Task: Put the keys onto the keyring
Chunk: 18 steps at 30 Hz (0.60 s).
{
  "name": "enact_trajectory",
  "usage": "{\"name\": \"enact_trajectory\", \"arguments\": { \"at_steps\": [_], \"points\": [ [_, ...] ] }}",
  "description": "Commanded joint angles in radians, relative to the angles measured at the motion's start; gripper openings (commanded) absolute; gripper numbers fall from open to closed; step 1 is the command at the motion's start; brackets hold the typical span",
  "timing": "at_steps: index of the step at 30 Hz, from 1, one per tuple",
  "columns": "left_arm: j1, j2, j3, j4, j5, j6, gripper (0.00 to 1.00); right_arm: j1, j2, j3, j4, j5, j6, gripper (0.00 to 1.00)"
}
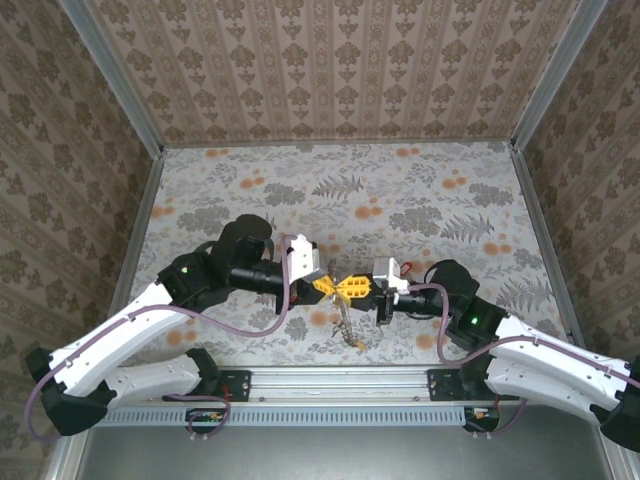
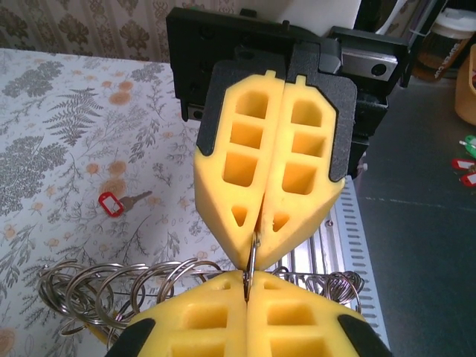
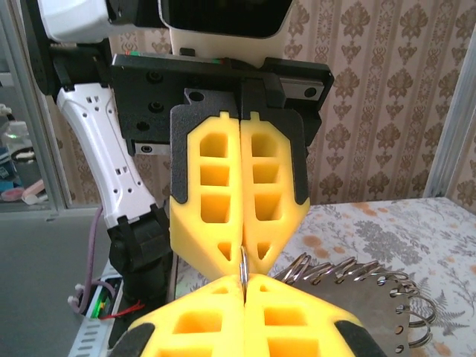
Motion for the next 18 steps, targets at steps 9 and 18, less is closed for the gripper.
{"name": "enact_trajectory", "arguments": {
  "at_steps": [9, 18],
  "points": [
    [0.021, -0.043, -0.038, 0.133, 0.071, -0.062, 0.1, -0.014, -0.003, -0.031, 0.214, -0.034, 0.094, 0.0],
    [0.026, -0.041, -0.058, 0.21, 0.088, -0.086, 0.09, -0.014, -0.002, -0.044, 0.234, -0.036, 0.104, 0.0]
  ]
}}
